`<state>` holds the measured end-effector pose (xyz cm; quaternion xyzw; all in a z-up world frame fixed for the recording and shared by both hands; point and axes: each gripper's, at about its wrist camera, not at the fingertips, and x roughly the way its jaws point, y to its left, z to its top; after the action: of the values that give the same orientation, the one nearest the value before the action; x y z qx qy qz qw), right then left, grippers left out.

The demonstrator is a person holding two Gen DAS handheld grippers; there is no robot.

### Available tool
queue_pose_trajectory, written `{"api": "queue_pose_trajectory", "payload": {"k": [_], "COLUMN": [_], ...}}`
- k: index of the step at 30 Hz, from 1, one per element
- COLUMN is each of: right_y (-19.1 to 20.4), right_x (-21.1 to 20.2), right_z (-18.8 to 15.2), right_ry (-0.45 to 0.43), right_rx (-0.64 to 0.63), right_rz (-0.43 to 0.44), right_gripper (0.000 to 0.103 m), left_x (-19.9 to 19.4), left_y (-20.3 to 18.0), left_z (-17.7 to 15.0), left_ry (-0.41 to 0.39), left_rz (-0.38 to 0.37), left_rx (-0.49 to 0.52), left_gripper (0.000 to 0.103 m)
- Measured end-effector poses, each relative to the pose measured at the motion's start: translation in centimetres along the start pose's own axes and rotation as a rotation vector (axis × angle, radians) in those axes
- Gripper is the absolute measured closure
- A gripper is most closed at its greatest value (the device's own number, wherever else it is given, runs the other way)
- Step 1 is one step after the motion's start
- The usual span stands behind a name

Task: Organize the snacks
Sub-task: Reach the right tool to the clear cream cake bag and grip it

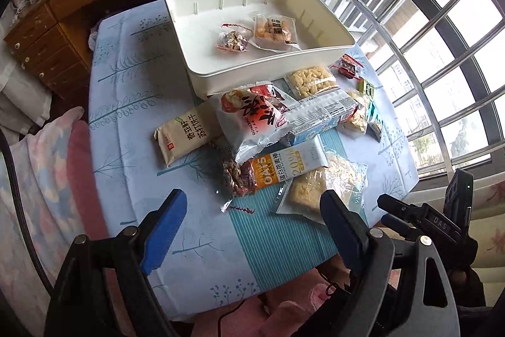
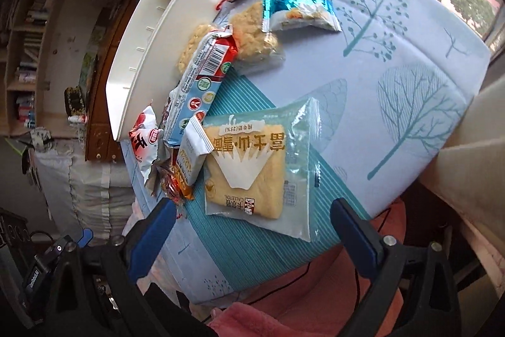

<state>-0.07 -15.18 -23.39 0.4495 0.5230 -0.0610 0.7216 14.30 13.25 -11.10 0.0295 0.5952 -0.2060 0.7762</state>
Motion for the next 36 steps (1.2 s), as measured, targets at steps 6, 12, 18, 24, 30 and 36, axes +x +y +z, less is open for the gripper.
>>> {"api": "queue_pose_trajectory", "payload": {"k": [6, 12, 18, 24, 30, 36], "right_y": [-1.6, -3.2, -5.0, -5.2, -5.2, -5.6], "right_x": [1.1, 1.9, 3.8, 4.8, 5.1, 5.6], "right_z": [-1.8, -2.7, -2.6, -1.9, -0.9, -0.2], "right_ry": [-0.053, -0.072, -0.026, 0.013, 0.033, 0.064], "right_rx": [0.109, 0.168, 0.249, 0.251, 0.22, 0.205], "right_rz": [0.005, 0.063, 0.099, 0.149, 0.197, 0.234], "right_gripper": [0.007, 0.007, 0.011, 0.014, 0.02, 0.033], "left_x": [2.2, 4.6, 6.9, 8.9, 11.6, 14.1], "left_y": [0.2, 0.8, 1.4, 1.4, 1.1, 0.7], "left_z": [1.8, 3.7, 5.5, 6.7, 7.3, 7.8], "left_ry": [0.039, 0.092, 0.146, 0.181, 0.239, 0.289], "left_rz": [-0.027, -0.056, -0.052, -0.037, -0.002, 0.018], "left_rx": [0.055, 0.021, -0.063, -0.103, -0.117, -0.143], "left_gripper": [0.018, 0.018, 0.018, 0.018, 0.018, 0.018]}}
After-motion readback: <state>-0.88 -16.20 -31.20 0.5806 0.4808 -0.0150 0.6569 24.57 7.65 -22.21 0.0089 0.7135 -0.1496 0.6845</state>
